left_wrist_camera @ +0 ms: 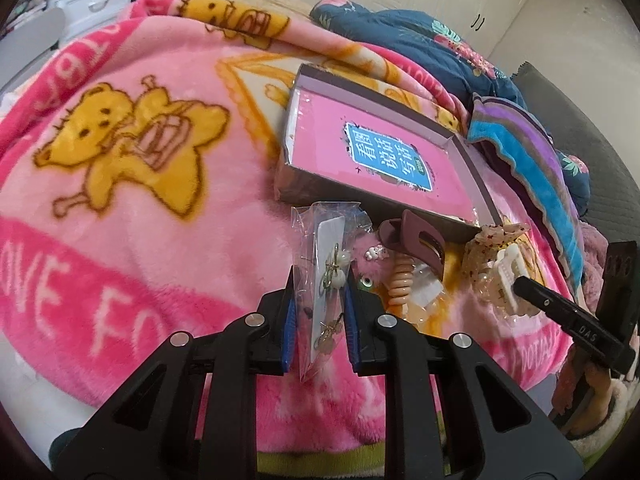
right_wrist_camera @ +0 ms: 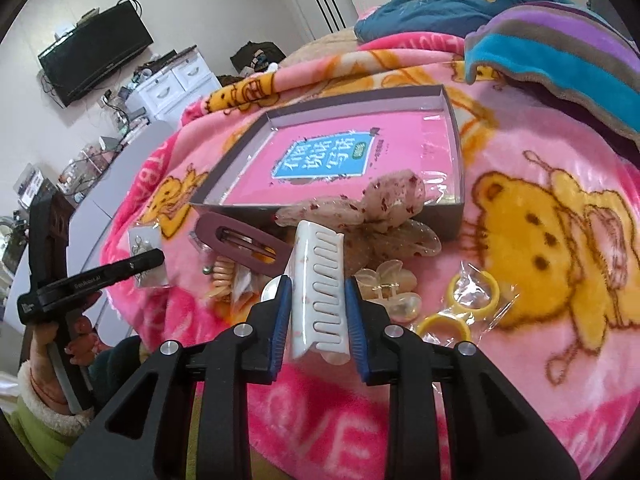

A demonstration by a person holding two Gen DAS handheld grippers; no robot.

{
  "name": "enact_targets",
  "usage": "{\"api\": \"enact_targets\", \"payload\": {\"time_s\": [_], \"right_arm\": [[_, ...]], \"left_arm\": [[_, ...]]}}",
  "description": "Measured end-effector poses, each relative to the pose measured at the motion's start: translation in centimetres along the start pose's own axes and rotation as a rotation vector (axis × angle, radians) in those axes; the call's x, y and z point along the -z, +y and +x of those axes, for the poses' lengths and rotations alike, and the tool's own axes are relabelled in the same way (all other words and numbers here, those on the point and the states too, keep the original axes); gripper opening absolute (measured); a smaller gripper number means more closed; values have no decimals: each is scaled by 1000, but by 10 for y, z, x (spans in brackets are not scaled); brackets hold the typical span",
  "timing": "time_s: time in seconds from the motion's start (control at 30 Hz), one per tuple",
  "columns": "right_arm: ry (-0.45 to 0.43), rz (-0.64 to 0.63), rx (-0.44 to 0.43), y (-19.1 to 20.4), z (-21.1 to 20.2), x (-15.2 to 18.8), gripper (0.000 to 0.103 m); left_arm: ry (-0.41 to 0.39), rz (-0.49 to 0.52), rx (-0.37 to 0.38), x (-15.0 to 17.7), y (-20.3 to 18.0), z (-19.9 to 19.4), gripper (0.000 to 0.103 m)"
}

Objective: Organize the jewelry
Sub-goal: 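Carry the earring card and white claw clip over the pink box with both tools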

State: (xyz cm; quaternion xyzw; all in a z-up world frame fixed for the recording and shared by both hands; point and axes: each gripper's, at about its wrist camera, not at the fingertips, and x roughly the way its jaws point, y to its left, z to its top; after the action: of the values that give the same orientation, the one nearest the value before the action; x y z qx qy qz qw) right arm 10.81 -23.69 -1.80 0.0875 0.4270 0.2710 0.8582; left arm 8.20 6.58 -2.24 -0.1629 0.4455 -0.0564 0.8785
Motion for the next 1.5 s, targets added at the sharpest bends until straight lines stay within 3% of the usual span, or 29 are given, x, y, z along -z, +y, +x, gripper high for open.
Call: {"api": "enact_targets", "payload": {"time_s": [0.5,1.0,1.5], "right_arm": [[-116,-14,-51,9,-23,-44,26],[-213,16,-26,-16,-27,-90,26],[-238,46,-4,-37,-15,-115,26]], "left_arm": [[-56,33,-21,-23,-14,-23,12],[-78,60,-10,-66,-39,-9,12],[-74,78,-1,-103,-60,16,13]]}}
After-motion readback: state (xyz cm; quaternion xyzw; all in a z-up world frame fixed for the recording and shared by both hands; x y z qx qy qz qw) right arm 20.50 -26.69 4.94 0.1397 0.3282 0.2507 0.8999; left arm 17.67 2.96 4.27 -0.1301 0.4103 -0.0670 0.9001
